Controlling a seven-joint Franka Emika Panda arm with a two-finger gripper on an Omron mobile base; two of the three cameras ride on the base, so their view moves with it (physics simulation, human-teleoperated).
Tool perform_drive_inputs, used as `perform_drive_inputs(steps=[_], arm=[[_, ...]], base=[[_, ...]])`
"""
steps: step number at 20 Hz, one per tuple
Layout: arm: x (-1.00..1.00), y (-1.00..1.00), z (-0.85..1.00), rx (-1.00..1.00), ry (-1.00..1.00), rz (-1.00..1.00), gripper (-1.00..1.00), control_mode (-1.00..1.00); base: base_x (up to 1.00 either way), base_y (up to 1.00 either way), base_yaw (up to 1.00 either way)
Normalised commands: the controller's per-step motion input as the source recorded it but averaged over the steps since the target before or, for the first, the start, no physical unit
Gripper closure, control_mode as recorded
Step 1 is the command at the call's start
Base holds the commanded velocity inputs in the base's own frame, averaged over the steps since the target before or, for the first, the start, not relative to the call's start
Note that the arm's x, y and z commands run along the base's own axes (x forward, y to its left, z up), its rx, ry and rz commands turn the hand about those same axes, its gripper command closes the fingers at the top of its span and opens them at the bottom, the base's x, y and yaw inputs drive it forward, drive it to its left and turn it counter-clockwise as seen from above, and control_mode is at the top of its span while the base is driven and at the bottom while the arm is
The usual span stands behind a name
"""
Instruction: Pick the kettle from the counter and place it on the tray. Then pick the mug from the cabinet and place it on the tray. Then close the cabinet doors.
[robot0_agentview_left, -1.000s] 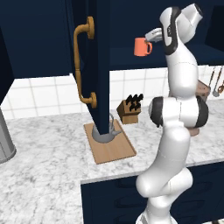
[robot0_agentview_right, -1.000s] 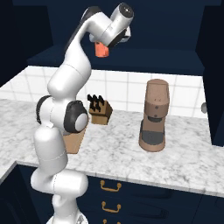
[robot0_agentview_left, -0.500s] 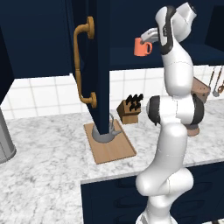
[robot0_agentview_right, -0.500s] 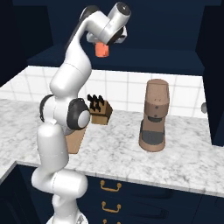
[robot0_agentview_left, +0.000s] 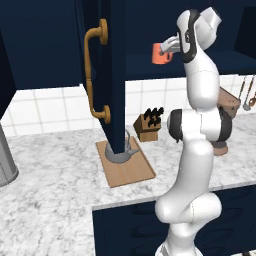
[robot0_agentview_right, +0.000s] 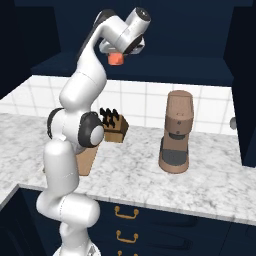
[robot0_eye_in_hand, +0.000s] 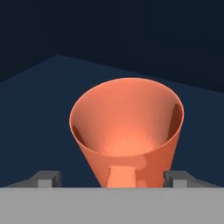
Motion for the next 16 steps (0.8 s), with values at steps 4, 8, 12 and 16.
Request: perform_drive_inputs(steps=[4, 8, 12, 16], arm=[[0.03, 0.00, 0.00, 0.00, 0.01, 0.06, 1.00, -1.00], [0.02, 0.00, -0.03, 0.00, 0.04, 0.02, 1.00, -1.00], [0.00, 0.06, -0.09, -0.01, 0.06, 0.00, 1.00, -1.00], [-0.13, 0.00, -0.07, 0.00, 0.00, 0.00, 1.00, -1.00]], base=[[0.00, 0.00, 0.00], [0.00, 0.00, 0.00], [0.00, 0.00, 0.00], [0.00, 0.00, 0.00]])
